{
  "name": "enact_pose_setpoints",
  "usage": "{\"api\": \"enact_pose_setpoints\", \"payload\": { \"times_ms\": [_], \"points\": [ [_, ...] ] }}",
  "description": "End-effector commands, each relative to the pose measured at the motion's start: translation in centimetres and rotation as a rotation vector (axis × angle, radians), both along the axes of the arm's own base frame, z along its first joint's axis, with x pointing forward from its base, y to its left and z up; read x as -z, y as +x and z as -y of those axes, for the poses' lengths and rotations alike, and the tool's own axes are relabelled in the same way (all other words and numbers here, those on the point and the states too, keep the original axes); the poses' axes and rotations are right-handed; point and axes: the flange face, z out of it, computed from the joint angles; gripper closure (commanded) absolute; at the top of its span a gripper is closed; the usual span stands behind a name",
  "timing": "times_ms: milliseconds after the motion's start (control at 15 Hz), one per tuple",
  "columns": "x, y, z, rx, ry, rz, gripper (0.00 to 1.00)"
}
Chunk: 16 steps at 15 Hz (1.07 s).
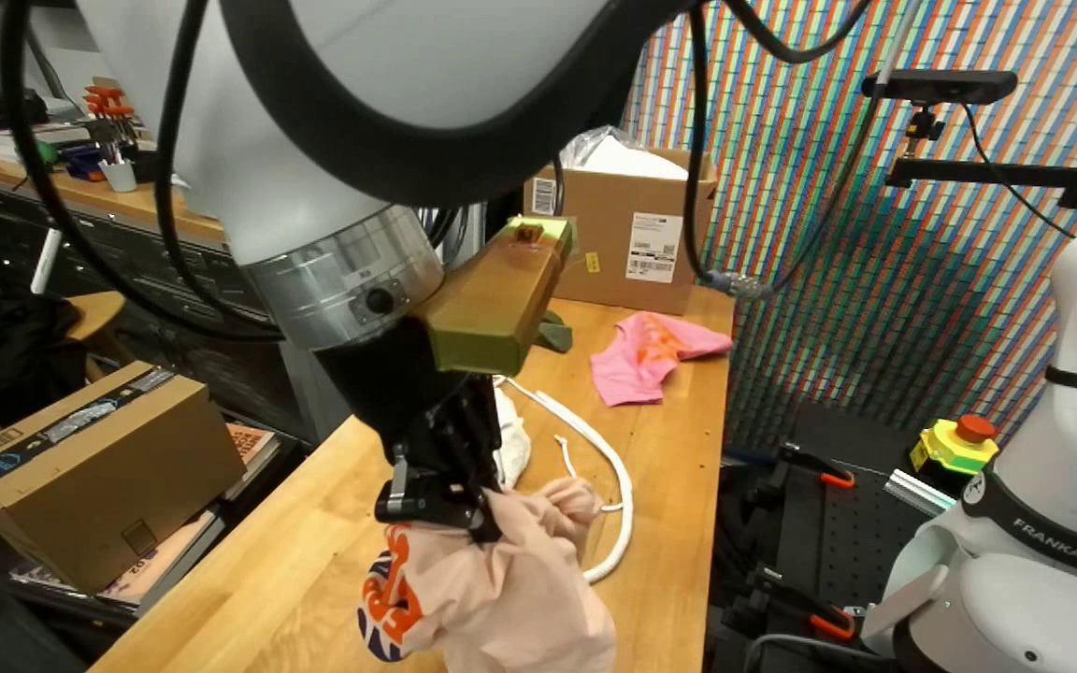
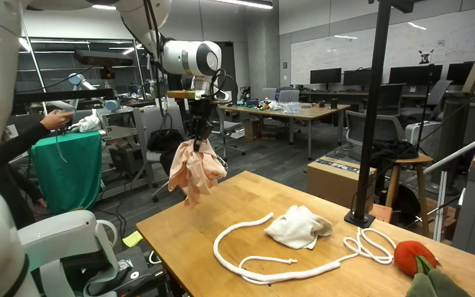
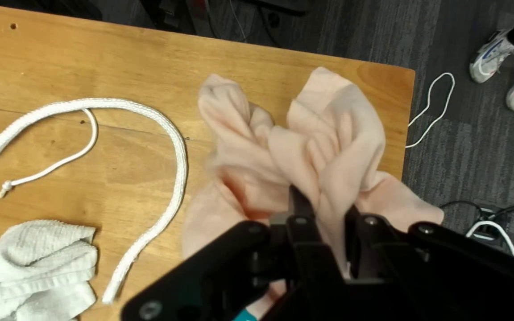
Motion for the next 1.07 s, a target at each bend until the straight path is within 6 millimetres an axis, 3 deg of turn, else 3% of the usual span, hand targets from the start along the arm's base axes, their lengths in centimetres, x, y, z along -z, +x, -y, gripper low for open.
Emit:
{"api": "enact_pose_setpoints", "payload": {
  "times_ms": [0, 733, 1000],
  "points": [
    [0.1, 1.9, -2.1, -0.003, -0.03, -0.002, 0.91],
    [1.2, 6.1, -5.9, -0.045, 0.004, 0.123, 0.91],
    [1.8, 8.2, -7.7, 0.023, 0.085, 0.292, 0.9]
  ]
}}
